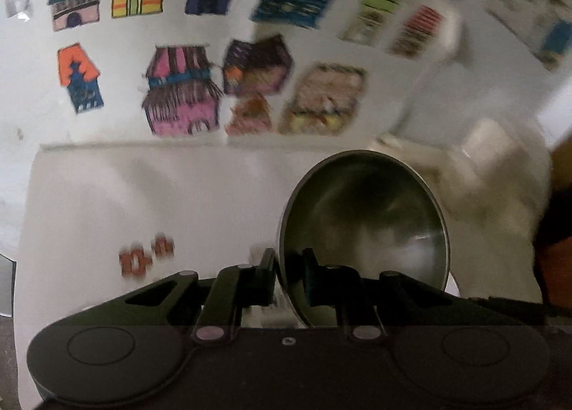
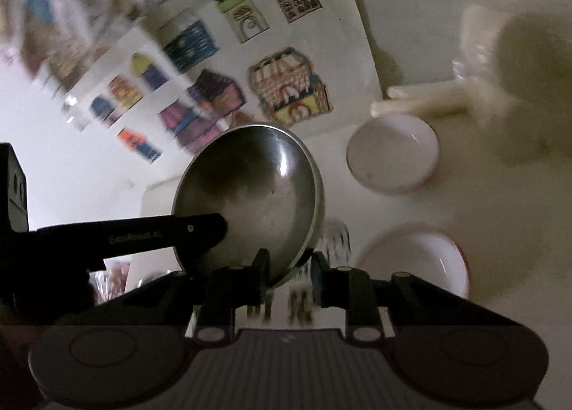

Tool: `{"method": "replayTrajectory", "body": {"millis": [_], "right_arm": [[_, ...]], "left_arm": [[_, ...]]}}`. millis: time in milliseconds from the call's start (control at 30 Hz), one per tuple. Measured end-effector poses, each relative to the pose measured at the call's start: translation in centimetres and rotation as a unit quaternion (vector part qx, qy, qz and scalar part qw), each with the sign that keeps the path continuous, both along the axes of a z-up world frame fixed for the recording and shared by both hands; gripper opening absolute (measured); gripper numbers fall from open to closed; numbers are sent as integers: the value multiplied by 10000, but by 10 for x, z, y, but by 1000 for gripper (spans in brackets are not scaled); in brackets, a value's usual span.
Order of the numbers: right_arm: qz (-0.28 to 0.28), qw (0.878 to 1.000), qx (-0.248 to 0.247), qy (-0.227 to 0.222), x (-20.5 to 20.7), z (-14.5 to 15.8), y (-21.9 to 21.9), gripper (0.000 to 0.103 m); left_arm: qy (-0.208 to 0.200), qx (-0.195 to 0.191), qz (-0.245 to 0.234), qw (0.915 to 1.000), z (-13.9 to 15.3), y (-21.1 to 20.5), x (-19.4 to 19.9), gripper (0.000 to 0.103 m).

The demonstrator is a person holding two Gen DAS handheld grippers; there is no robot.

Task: Organize plates and bowls
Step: 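Lift the steel bowl with both grippers toward the plate stack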

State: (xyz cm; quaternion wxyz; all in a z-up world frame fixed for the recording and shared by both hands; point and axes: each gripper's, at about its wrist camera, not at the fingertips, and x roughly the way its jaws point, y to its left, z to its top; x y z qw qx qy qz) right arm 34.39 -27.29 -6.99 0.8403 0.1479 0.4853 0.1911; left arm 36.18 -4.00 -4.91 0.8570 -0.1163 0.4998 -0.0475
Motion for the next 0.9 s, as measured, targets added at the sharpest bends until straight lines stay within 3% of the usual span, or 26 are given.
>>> {"method": "replayTrajectory", "body": {"millis": [267,433,900], "right_arm": [[-145,9987,-216,436,-100,-10,-26,28],[-273,9962,-257,790,-140,-31,-34,27],[157,9952,-658,714,-142,-46,-6,27]], "left_arm": [[424,-207,-423,9980,-20,-37,-87,15],[776,-66,-619,9950,-37,-49,-126,16],[932,200,-408,9946,-56,-35,-135,19]]}}
